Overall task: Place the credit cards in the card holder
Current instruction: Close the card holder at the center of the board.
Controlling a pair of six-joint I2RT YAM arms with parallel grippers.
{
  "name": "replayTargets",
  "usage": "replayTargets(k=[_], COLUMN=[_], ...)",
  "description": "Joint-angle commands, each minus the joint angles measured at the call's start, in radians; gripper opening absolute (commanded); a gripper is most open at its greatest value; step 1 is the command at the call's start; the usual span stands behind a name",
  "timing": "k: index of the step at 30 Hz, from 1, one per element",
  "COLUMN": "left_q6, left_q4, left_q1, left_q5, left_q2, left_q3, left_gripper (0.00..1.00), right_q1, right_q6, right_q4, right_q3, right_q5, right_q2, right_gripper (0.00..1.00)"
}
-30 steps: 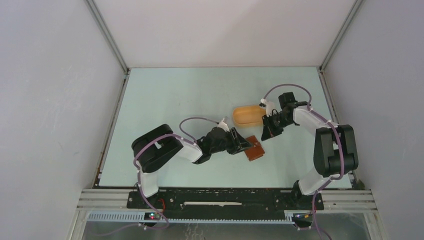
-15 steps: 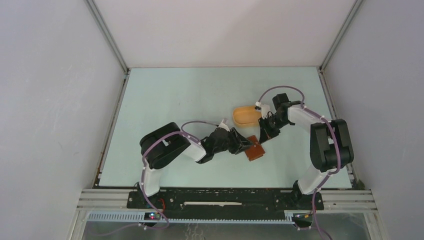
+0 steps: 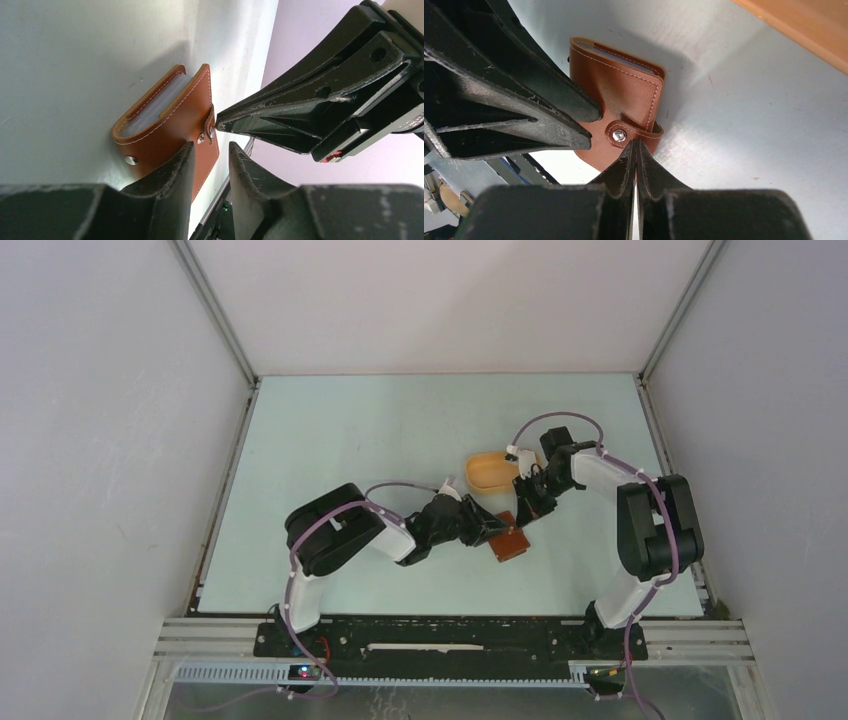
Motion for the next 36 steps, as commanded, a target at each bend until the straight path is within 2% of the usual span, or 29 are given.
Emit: replayTargets(k=[1, 7, 23, 36], left_q6=[-0.015, -0.028, -0.022, -0.007], left_q4=[0.005, 0.005, -0.023, -0.037], left_q1=[0.003, 0.001, -0.005, -0.009], left_q5=[-0.018, -0.011, -0.031, -0.025], left_q2=[0.016, 0.032, 0.046, 0.066], left_q3=[0.039, 0.051, 0.081, 0.103], left_gripper=[0.35, 0.33, 0.34, 0.27], right_q1=[0.012, 0.014, 0.000, -0.026], right_q6=[0.005, 0.006, 0.010, 0.011], right_q4=[-0.014, -0.014, -0.017, -0.018], right_q3=[0.032, 0.033, 0.038, 0.039], right_q5=[0.006, 0.009, -0.016, -0.048], right_q2=[0.011, 0.013, -0.005, -0.036], right_gripper=[0.08, 0.08, 0.09, 0.10])
